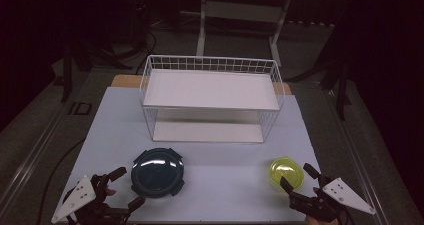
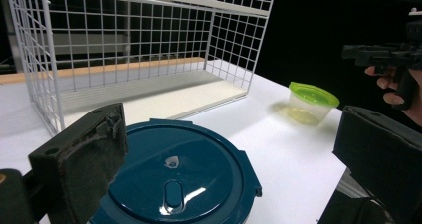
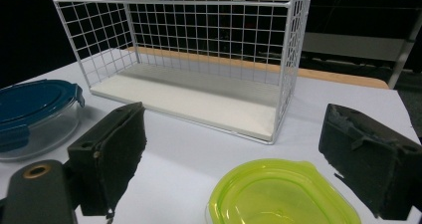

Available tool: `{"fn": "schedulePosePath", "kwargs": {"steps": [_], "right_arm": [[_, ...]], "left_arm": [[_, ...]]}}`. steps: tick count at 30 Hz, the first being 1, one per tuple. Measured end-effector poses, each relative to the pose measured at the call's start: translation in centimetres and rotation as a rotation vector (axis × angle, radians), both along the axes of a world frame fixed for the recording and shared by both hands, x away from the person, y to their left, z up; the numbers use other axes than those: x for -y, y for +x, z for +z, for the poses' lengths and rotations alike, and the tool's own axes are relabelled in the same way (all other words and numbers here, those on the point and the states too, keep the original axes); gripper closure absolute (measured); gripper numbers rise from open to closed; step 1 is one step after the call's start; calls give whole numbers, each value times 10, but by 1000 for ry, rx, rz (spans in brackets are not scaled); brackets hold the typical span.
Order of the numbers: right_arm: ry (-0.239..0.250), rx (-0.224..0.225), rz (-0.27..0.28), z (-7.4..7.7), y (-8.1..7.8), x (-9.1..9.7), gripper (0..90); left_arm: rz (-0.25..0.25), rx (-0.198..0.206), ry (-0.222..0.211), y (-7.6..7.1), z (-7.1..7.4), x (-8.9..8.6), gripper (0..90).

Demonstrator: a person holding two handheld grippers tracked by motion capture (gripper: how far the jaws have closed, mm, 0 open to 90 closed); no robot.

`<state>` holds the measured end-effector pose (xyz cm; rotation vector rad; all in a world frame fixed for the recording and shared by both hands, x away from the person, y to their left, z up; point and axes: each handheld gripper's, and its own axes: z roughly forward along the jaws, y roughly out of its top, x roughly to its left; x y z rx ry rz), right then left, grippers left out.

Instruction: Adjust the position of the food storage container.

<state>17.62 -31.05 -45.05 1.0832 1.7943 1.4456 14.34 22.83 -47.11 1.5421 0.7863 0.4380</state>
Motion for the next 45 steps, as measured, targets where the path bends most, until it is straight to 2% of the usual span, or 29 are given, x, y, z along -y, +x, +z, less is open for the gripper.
{"fn": "schedulePosePath", "kwargs": {"steps": [5,10,11,13,15,17,20,21,22,23,24,25,27,30,33,35,40,45], "right_arm": [[4,1,0,1,-1,0,108],[7,0,0,1,-1,0,108],[11,-4,0,1,0,0,108],[11,-5,0,0,0,0,108],[12,-6,0,0,0,0,108],[11,-9,2,0,0,0,108],[13,-10,5,0,0,-1,108],[13,-10,5,0,0,-1,108],[14,-10,5,0,1,-1,109],[17,-15,5,0,1,-1,108],[18,-16,5,-1,1,-1,108],[19,-17,5,-1,1,-1,108],[17,-17,6,-1,1,-1,108],[19,-17,7,0,1,-1,108],[22,-19,7,-1,1,-1,108],[23,-21,9,-1,1,-1,108],[22,-23,12,-1,2,-2,108],[22,-23,17,-1,2,-2,108]], "left_arm": [[9,12,10,0,7,-1,1],[-13,2,20,2,12,-7,1],[-8,-3,51,3,14,-10,18],[-6,-14,74,5,14,-14,30],[4,-18,81,5,13,-16,103],[-9,-54,88,9,9,-25,208],[-3,-76,150,10,4,-32,413],[-3,-76,150,10,4,-32,452],[-6,-96,167,13,0,-36,452],[12,-111,187,15,-2,-38,571],[14,-124,184,16,-4,-41,625],[7,-136,191,18,-6,-43,675],[35,-164,242,21,-10,-44,757],[47,-193,275,24,-17,-46,873],[45,-210,292,28,-23,-48,883],[64,-234,313,38,-32,-54,884],[65,-236,334,54,-41,-55,888],[47,-242,325,67,-45,-49,888]]}}
